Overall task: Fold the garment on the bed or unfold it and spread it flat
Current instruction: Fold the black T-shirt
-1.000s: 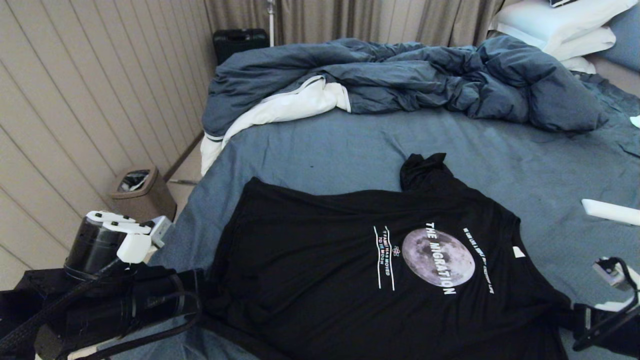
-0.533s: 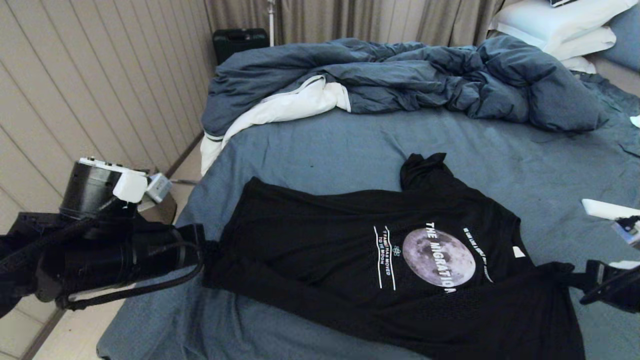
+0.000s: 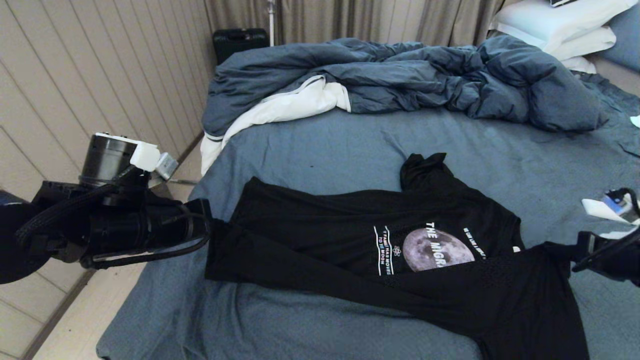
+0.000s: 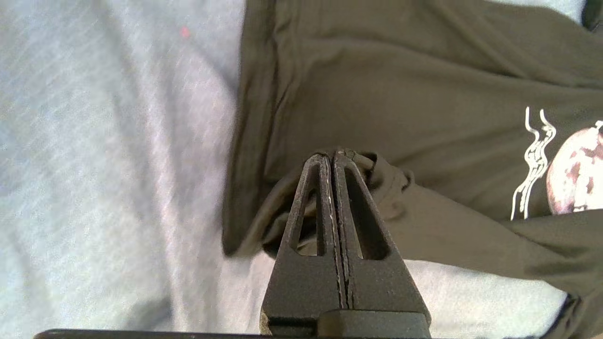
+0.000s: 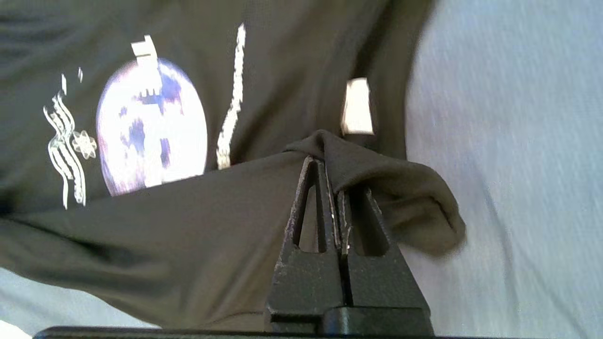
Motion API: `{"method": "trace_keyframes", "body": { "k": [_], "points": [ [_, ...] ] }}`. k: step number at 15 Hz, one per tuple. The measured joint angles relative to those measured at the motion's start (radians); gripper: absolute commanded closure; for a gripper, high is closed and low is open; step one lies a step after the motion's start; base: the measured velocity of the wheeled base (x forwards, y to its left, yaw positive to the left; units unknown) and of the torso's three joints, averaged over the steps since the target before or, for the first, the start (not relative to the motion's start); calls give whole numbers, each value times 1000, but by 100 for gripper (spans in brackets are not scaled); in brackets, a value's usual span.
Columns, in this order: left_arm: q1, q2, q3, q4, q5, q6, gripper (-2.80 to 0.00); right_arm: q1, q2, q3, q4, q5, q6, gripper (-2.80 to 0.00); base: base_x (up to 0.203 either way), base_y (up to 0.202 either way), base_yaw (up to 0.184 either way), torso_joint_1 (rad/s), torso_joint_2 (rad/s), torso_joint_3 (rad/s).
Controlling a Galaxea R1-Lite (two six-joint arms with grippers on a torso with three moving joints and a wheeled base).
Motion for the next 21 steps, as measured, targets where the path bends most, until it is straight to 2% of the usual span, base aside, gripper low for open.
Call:
{"method": "trace_keyframes", "body": {
  "k": [6,11,14,20,21],
  "points": [
    [15,100,-82,-3,-15,1,0,80,125,-139,0,-11,61,0,0,0,0,0,0,0],
    [84,171,-145,-4,-56,1,0,124,227,-262,2,-58,99,0,0,0,0,0,0,0],
    [112,199,-167,-5,-86,1,0,141,268,-305,2,-73,103,0,0,0,0,0,0,0],
    [123,250,-165,-10,-90,0,0,170,310,-349,2,-95,103,0,0,0,0,0,0,0],
    [127,257,-165,-11,-90,0,0,173,314,-353,5,-97,103,-280,0,0,0,0,0,0]
  ]
}}
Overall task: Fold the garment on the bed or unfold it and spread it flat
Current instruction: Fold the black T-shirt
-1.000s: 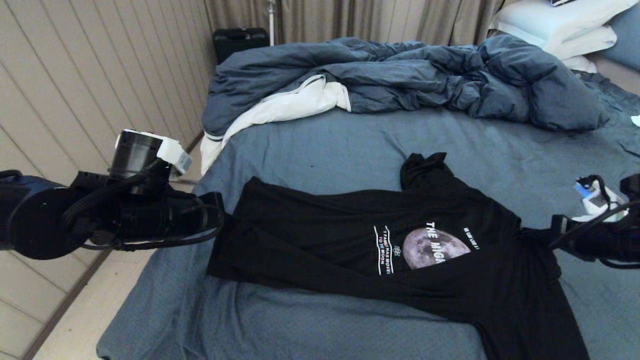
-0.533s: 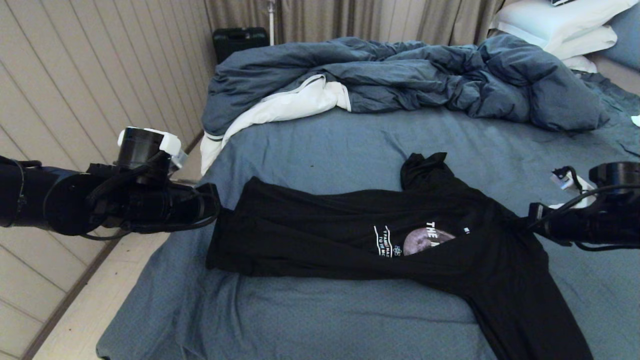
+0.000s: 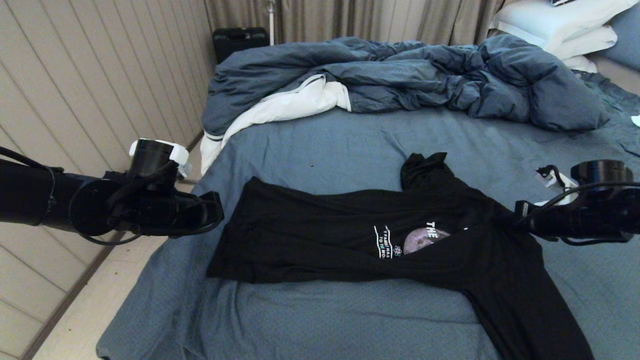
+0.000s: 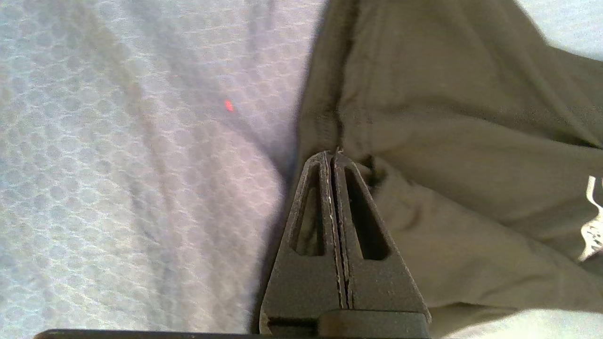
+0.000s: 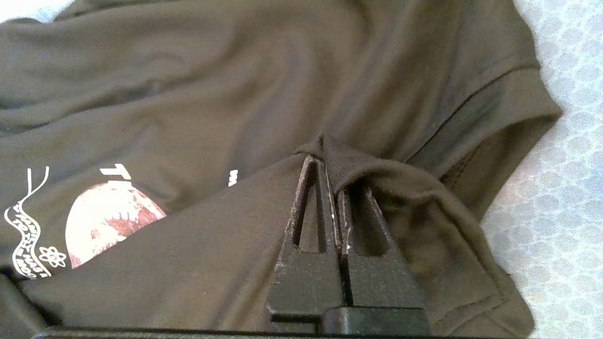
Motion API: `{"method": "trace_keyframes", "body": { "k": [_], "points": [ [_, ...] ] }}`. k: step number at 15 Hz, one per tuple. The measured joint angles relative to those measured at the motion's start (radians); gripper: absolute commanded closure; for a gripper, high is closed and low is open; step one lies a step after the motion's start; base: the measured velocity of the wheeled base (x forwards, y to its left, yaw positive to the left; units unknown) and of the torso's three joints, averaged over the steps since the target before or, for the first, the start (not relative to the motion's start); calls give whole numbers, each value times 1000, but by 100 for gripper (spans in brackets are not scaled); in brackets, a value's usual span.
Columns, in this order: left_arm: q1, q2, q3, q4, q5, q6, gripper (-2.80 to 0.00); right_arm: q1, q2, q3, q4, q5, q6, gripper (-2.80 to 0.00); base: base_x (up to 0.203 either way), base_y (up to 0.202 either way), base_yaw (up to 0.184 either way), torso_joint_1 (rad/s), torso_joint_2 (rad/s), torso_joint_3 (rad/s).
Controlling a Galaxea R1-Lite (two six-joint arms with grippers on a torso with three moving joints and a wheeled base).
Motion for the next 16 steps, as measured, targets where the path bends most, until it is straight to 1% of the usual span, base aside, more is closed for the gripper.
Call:
{"method": "trace_keyframes", "body": {
  "k": [1,3,7,12,16],
  "points": [
    [2,5,1,0,0,1,-280,6,3,-2,16,-12,0,-280,0,0,0,0,0,0],
    [3,8,-1,2,0,3,-280,14,7,-10,27,-48,-1,-280,0,0,0,0,0,0],
    [3,-1,-10,4,-5,5,-280,16,-5,-12,32,-51,-3,-280,0,0,0,0,0,0],
    [7,-62,-21,20,-4,6,-280,4,-83,2,47,-54,-3,-280,0,0,0,0,0,0],
    [31,-94,-17,42,-5,21,-280,-51,-139,9,80,-56,-11,-280,0,0,0,0,0,0]
  ]
}}
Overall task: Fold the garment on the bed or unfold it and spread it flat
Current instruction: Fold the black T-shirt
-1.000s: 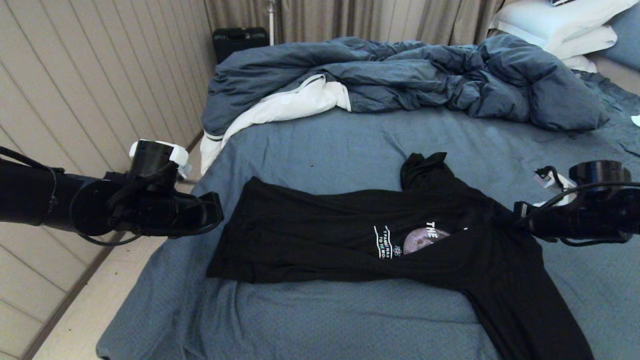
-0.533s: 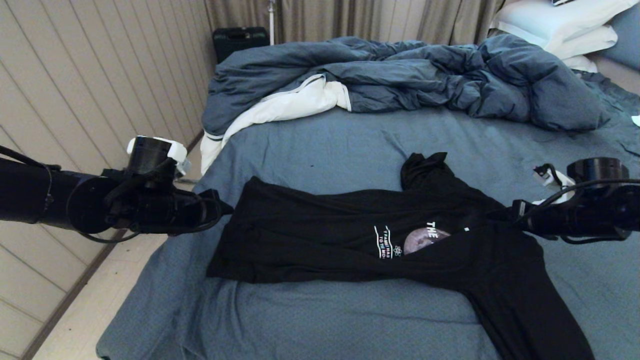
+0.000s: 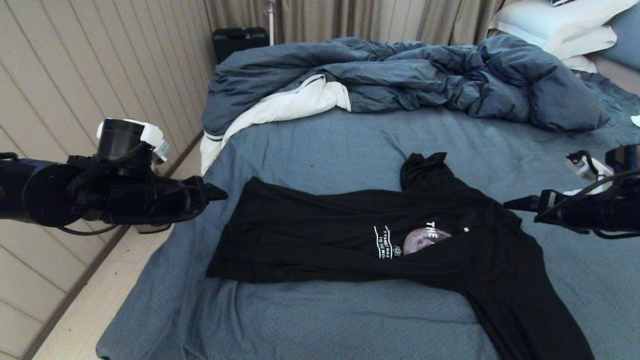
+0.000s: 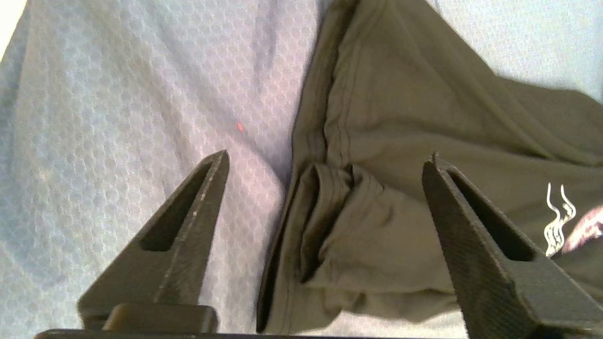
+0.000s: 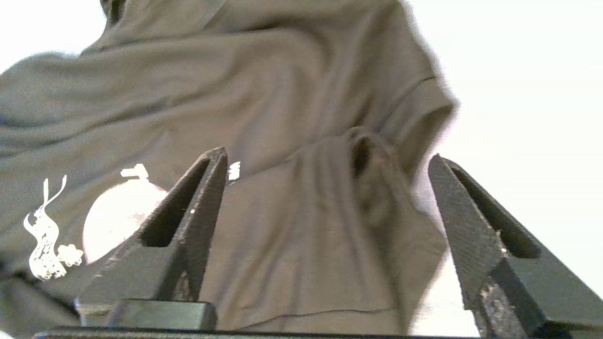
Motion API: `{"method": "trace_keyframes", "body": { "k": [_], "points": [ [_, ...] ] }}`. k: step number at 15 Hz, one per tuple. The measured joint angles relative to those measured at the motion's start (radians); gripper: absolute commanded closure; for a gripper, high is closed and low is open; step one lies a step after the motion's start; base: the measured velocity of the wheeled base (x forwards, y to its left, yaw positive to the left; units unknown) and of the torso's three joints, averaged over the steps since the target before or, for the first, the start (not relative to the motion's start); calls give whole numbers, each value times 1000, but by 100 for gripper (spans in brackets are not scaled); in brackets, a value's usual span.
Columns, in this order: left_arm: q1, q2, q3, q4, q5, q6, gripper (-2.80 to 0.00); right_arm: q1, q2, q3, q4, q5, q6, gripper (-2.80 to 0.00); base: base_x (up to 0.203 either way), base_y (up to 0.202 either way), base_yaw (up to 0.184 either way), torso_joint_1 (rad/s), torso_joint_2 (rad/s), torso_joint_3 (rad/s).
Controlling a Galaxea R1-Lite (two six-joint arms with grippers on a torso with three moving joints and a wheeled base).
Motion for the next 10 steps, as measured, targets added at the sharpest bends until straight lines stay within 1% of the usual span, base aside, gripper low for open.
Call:
{"method": "trace_keyframes", "body": {
  "k": [4,6,8,9,10],
  "points": [
    [3,-17,29,1,0,0,-280,-21,-3,32,1,0,-2,-280,0,0,0,0,0,0],
    [3,-29,73,1,-2,1,-280,-32,-33,85,3,2,-9,-280,0,0,0,0,0,0],
    [2,-49,121,1,-21,4,-280,-49,-89,154,21,4,-28,-280,0,0,0,0,0,0],
    [2,-64,141,2,-31,14,0,-62,-127,188,41,4,-47,-280,0,0,0,0,0,0],
    [2,-80,158,1,-36,27,0,-76,-168,221,68,5,-70,-280,0,0,0,0,0,0]
  ]
}}
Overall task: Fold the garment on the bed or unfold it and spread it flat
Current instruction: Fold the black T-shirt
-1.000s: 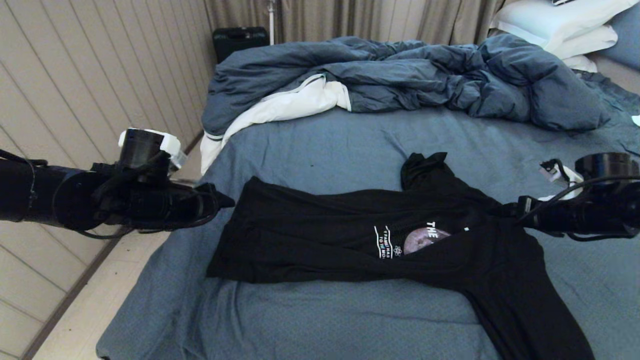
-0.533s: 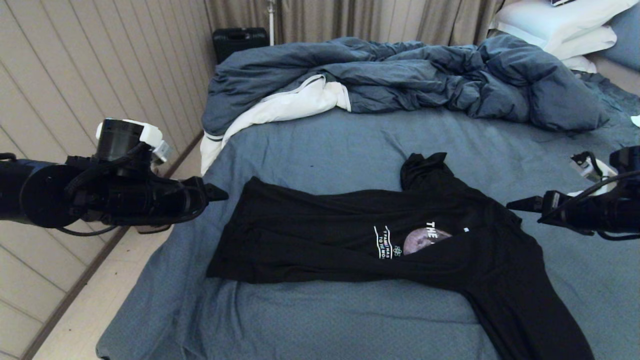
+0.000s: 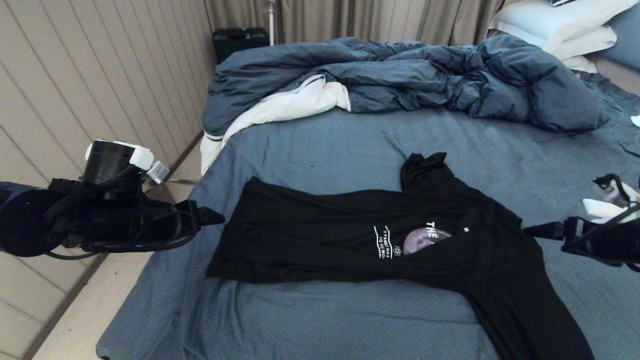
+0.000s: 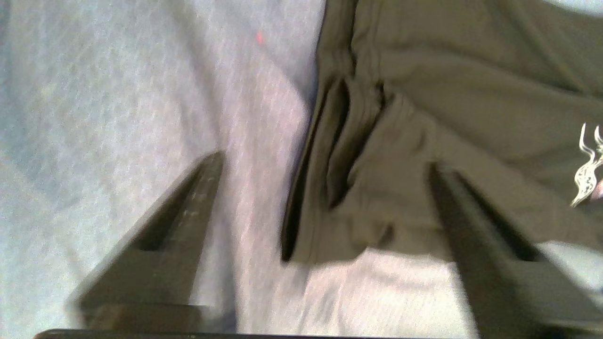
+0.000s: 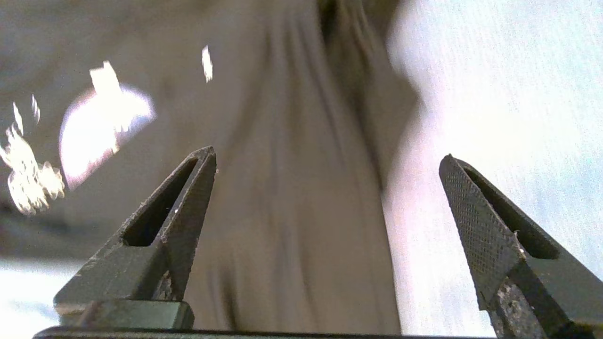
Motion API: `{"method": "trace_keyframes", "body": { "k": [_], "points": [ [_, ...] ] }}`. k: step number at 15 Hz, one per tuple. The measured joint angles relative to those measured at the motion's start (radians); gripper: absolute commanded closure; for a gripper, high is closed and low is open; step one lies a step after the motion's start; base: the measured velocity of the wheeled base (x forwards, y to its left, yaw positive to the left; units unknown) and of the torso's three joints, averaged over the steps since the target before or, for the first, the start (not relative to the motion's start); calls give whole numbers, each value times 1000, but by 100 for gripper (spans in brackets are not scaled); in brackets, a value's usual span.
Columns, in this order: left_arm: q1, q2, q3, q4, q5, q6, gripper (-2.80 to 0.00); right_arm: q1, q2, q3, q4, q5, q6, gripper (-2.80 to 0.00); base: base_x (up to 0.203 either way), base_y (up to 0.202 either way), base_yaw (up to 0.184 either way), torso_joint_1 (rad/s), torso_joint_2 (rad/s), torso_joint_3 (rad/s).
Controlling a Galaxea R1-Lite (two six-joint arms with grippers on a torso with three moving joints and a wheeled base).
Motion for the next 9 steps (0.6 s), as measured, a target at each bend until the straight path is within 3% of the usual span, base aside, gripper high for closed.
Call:
{"method": "trace_keyframes", "body": {
  "k": [7,9],
  "points": [
    [0,-52,57,0,-2,5,0,-111,-236,162,313,-6,-246,-280,0,0,0,0,0,0],
    [0,-52,59,0,-3,5,0,-159,-259,218,342,-8,-321,-280,0,0,0,0,0,0]
  ]
}}
